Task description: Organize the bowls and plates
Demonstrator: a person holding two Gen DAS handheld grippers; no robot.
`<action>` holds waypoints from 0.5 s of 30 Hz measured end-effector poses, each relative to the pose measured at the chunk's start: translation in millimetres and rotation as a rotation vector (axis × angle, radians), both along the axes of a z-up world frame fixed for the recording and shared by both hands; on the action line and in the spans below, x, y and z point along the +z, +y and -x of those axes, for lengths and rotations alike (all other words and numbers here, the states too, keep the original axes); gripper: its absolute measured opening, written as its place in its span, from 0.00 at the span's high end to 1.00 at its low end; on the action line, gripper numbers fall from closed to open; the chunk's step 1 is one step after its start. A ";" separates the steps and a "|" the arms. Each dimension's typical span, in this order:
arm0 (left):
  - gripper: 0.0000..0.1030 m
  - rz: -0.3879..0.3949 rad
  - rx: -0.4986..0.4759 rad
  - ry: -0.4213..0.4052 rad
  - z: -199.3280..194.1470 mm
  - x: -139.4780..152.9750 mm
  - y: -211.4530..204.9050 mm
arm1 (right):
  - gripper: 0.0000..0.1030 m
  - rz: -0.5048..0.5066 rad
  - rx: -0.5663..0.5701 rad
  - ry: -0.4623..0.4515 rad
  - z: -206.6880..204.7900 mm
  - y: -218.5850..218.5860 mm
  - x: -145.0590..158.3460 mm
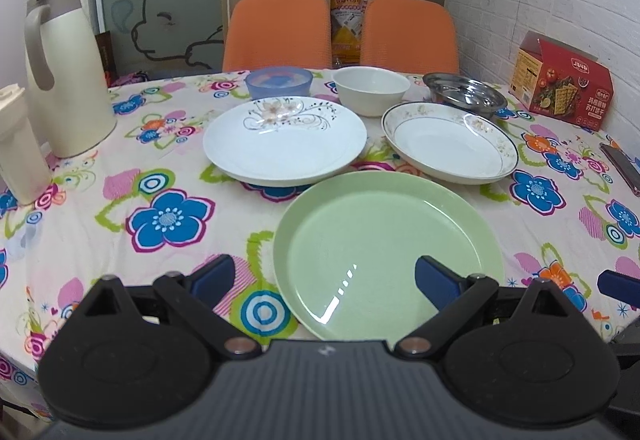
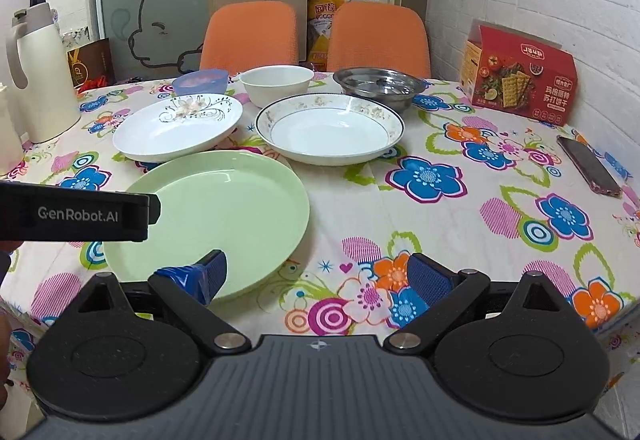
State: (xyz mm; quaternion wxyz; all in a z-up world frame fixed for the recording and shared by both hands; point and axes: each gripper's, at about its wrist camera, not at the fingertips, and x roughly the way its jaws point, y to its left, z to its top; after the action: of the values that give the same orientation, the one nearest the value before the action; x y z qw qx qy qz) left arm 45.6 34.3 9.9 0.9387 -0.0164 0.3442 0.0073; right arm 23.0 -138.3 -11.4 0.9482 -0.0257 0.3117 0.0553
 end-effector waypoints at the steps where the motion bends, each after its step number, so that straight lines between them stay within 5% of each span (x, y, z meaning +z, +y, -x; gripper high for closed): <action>1: 0.07 -0.001 0.003 0.002 -2.1 0.7 0.9 | 0.18 0.002 0.005 0.001 -3.7 1.3 1.3; 15: 0.07 0.050 -0.018 0.124 -44.8 -15.5 46.3 | 0.18 0.033 0.081 0.088 -68.8 9.6 -14.7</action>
State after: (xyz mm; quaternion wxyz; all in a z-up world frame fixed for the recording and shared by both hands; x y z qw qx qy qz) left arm 90.4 80.6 -5.6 0.9149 -0.0364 0.4020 -0.0088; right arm 91.8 -128.7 -26.1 0.9300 -0.0516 0.3528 0.0896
